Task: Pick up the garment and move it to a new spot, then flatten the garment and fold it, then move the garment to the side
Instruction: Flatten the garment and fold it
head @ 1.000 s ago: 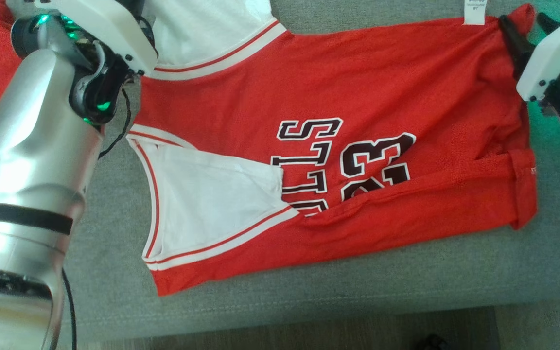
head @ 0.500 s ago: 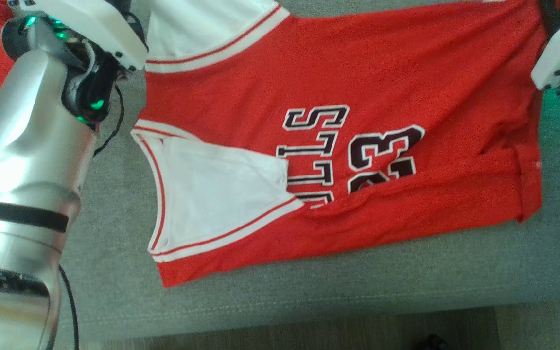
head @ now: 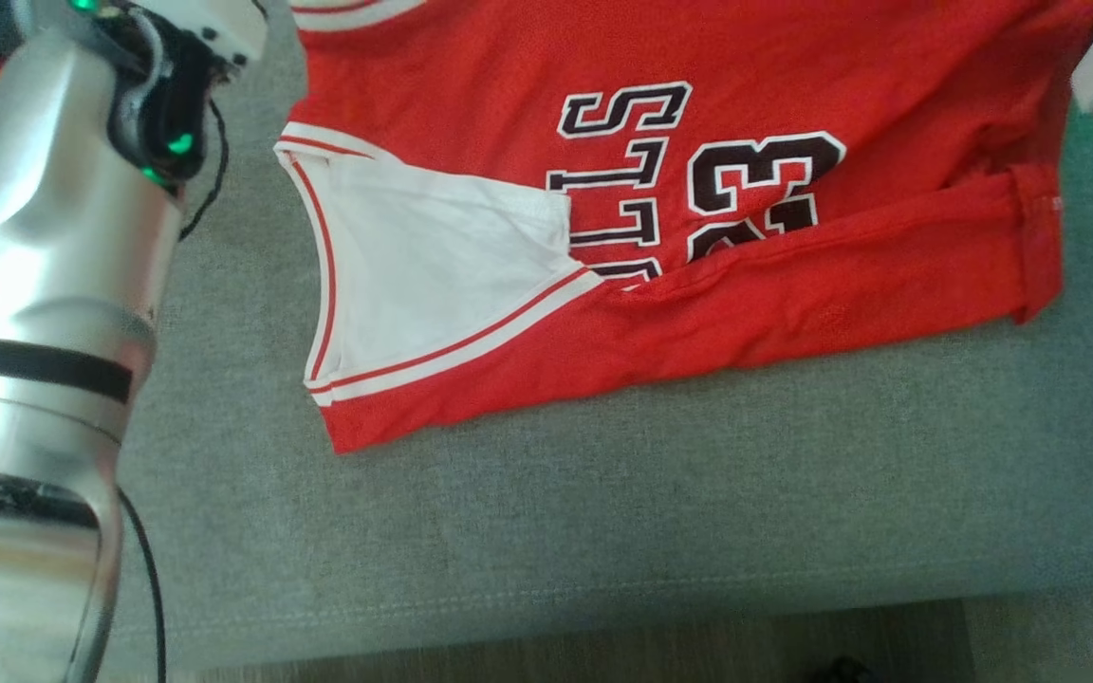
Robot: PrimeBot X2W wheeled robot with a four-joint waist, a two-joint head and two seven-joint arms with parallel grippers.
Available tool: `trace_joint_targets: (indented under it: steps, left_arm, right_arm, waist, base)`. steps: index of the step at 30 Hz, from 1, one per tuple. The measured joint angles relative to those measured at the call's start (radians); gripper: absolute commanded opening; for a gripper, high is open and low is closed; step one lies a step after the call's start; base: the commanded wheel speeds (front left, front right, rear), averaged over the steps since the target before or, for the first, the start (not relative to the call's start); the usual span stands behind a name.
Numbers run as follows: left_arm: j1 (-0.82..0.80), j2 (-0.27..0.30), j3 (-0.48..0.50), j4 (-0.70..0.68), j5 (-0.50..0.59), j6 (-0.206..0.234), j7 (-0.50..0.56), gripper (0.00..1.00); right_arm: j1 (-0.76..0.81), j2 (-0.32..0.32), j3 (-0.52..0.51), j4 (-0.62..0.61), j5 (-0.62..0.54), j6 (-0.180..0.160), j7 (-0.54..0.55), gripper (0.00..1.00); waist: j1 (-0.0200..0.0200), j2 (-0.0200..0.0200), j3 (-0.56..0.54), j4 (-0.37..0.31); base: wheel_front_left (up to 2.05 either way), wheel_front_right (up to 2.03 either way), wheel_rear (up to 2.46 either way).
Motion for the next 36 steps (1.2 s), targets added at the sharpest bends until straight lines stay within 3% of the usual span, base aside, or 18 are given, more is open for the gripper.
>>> trace_joint_targets:
  steps: [6,10,20,27,32,36]
  left_arm:
    - [0.023,0.001,-0.047,0.022,0.011,-0.026,-0.001,0.00]
    - [0.080,0.046,-0.102,0.008,0.069,-0.029,-0.019,0.00]
    - [0.307,0.133,-0.171,-0.219,0.065,-0.035,0.051,0.00]
    - [0.508,0.228,-0.225,-0.479,0.064,0.023,0.174,0.00]
    - [0.629,0.294,-0.258,-0.658,0.050,0.071,0.260,0.00]
    - [0.690,0.307,-0.282,-0.722,0.035,0.092,0.297,0.00]
  right_arm:
    - [0.015,0.008,0.050,0.002,0.020,0.000,-0.041,0.00]
    - [0.076,-0.003,0.094,-0.039,0.060,0.000,-0.055,0.00]
    - [0.221,-0.121,0.193,-0.163,0.194,0.000,-0.040,0.00]
    - [0.321,-0.218,0.266,-0.296,0.277,0.000,0.028,0.00]
    - [0.367,-0.307,0.352,-0.427,0.345,0.000,0.153,0.00]
    - [0.373,-0.356,0.377,-0.475,0.374,0.000,0.199,0.00]
  waist:
    - [0.0000,0.0000,-0.036,0.005]
    - [0.0000,0.0000,-0.068,0.011]
    - [-0.0001,0.0000,-0.153,0.046]
    - [-0.0001,0.0000,-0.198,0.074]
    - [-0.0001,0.0001,-0.229,0.079]
    - [-0.0001,0.0000,-0.243,0.076]
  base:
    - [0.00,0.00,0.00]
    - [0.00,0.00,0.00]
    - [0.00,0.00,0.00]
    - [0.00,0.00,0.00]
    - [0.00,0.00,0.00]
    - [0.00,0.00,0.00]
